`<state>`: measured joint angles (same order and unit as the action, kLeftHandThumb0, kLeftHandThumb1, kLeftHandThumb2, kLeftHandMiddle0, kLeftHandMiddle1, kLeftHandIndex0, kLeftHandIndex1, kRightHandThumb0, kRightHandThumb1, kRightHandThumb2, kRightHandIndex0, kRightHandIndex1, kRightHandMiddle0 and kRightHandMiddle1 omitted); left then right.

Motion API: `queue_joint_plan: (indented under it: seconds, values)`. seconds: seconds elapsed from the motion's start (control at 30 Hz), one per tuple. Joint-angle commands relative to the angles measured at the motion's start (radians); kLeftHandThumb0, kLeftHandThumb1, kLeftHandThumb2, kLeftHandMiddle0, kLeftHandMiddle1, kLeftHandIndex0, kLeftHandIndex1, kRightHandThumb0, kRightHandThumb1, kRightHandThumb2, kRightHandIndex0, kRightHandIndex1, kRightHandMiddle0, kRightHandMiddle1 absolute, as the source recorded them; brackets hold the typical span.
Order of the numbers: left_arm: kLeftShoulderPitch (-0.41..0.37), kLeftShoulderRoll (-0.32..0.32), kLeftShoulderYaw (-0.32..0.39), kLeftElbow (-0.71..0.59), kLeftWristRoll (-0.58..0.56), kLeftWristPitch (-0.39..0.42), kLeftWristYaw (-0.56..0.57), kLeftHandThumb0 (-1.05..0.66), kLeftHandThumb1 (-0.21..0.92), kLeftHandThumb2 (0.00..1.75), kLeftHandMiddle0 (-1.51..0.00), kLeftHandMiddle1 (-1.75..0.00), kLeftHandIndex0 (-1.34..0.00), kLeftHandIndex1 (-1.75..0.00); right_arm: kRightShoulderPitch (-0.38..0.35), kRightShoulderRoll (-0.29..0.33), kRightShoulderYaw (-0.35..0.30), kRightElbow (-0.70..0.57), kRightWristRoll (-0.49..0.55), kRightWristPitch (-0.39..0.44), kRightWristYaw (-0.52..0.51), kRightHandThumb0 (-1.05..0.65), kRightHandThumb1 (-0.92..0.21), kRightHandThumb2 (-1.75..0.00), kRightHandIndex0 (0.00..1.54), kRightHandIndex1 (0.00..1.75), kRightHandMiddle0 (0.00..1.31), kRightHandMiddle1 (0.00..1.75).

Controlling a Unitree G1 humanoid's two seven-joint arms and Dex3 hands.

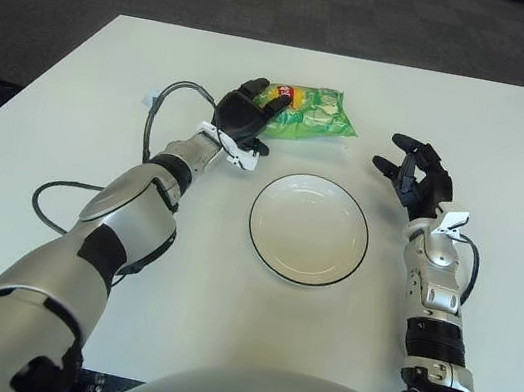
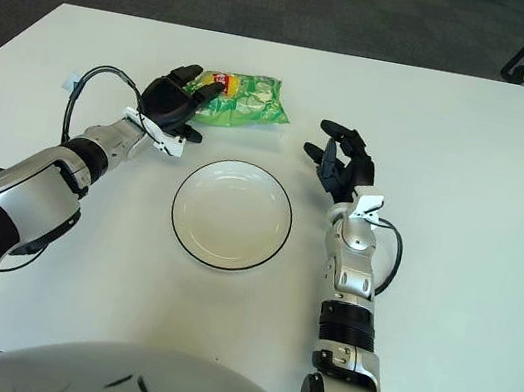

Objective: Put the snack into the plate.

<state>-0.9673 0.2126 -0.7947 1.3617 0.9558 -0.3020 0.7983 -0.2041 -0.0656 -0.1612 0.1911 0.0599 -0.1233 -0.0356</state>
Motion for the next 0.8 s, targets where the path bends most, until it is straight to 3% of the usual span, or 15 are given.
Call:
queue_joint_plan:
  seconds: [0.0, 0.43, 0.5, 0.6, 0.67, 0.7, 0.77]
  values:
    - [0.015, -0.01, -0.02, 0.017, 0.023, 0.019, -0.022, -0.08, 0.89, 0.04, -0.62, -0.04, -0.62, -0.1, 0.009, -0.008, -0.008, -0.013, 0.011, 0.0, 0.005, -0.38, -0.92, -0.74, 0.98, 0.0, 0.45, 0.63]
    - [0.021, -0.031, -0.021, 0.024, 0.005, 0.089, -0.156, 0.0, 0.92, 0.1, -0.61, -0.02, -0.64, -0.1, 0.011, -0.012, -0.018, -0.013, 0.015, 0.0, 0.017, -0.38, -0.92, -0.74, 0.98, 0.0, 0.45, 0.62]
    - [0.021, -0.03, -0.019, 0.023, 0.004, 0.089, -0.16, 0.0, 0.92, 0.11, -0.65, -0.08, -0.67, -0.14, 0.011, -0.012, -0.019, -0.013, 0.015, 0.0, 0.017, -0.38, -0.92, -0.74, 0.98, 0.0, 0.45, 0.62]
    - [0.023, -0.029, -0.019, 0.021, 0.005, 0.085, -0.155, 0.08, 0.92, 0.14, -0.53, -0.66, -0.63, -0.43, 0.011, -0.012, -0.019, -0.014, 0.015, 0.001, 0.018, -0.38, -0.92, -0.74, 0.98, 0.0, 0.45, 0.62]
    - [0.024, -0.027, -0.02, 0.021, 0.005, 0.078, -0.163, 0.07, 0.92, 0.22, -0.44, -1.19, -0.55, -0.88, 0.011, -0.012, -0.019, -0.015, 0.015, 0.001, 0.018, -0.38, -0.92, -0.74, 0.98, 0.0, 0.45, 0.62]
    - [0.024, -0.026, -0.021, 0.021, 0.005, 0.074, -0.17, 0.04, 0.92, 0.25, -0.41, -1.34, -0.51, -1.02, 0.011, -0.012, -0.019, -0.015, 0.015, 0.001, 0.018, -0.38, -0.92, -0.74, 0.98, 0.0, 0.45, 0.62]
    - [0.023, -0.023, -0.026, 0.023, 0.008, 0.061, -0.201, 0.02, 0.92, 0.28, -0.38, -1.48, -0.46, -1.14, 0.012, -0.012, -0.019, -0.016, 0.015, 0.002, 0.018, -0.38, -0.92, -0.74, 0.98, 0.0, 0.45, 0.62]
